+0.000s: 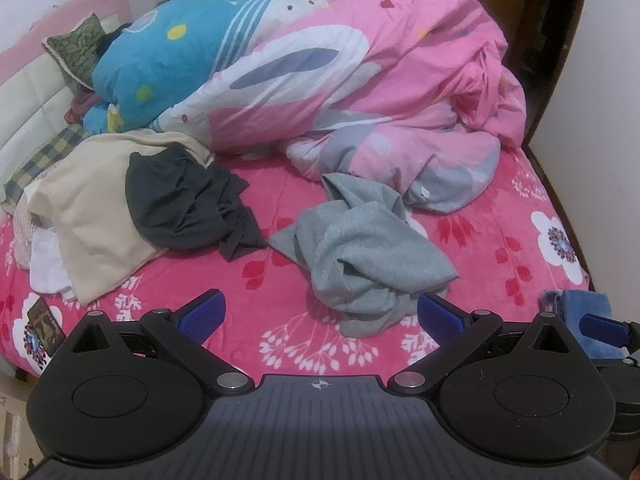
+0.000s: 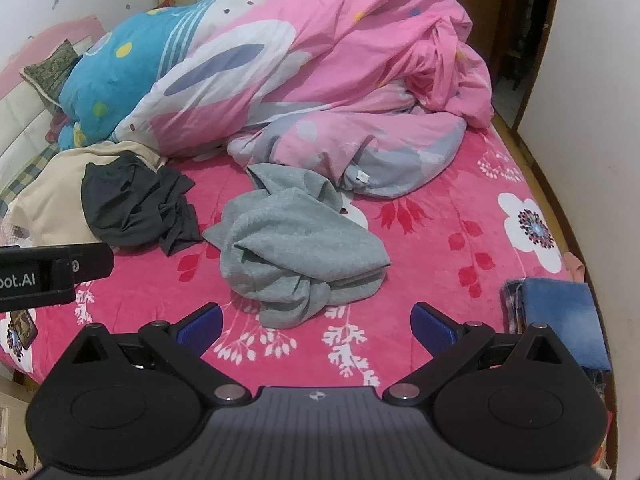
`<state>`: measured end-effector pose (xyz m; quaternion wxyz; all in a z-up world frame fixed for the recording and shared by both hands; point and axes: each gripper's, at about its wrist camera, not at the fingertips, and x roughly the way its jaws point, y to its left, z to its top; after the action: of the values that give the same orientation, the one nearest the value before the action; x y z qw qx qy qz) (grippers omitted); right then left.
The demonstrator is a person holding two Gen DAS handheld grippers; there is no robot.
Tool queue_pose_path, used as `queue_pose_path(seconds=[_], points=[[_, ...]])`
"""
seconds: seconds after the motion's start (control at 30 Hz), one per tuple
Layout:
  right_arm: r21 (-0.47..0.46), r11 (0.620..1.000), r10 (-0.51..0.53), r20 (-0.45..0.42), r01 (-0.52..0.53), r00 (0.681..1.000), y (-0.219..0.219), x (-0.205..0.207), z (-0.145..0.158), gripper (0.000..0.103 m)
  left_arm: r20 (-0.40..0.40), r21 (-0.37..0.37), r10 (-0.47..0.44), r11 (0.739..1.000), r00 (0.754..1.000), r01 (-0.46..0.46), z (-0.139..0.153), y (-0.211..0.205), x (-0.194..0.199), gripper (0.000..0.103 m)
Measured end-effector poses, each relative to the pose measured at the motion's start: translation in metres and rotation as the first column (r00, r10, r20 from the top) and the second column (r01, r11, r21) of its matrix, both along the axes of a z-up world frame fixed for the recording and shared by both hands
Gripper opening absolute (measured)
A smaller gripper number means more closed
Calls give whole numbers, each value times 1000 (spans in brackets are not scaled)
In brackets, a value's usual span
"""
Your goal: Fold clothes
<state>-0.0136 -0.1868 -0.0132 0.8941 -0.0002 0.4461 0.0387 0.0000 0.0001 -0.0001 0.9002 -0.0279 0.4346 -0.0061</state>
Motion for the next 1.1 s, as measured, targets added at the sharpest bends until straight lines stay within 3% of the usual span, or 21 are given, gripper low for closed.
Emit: queue_pose_path(seconds=[0.9,1.1], points=[[2,999,-34,-11,34,999,-8,11,0,103,31,-4,20,1000,999,-20,2,1,-3,103],[3,999,-36,-13,36,999,-10,12,0,103,-7,-8,44,999,999,-45,-4,6,0,103]])
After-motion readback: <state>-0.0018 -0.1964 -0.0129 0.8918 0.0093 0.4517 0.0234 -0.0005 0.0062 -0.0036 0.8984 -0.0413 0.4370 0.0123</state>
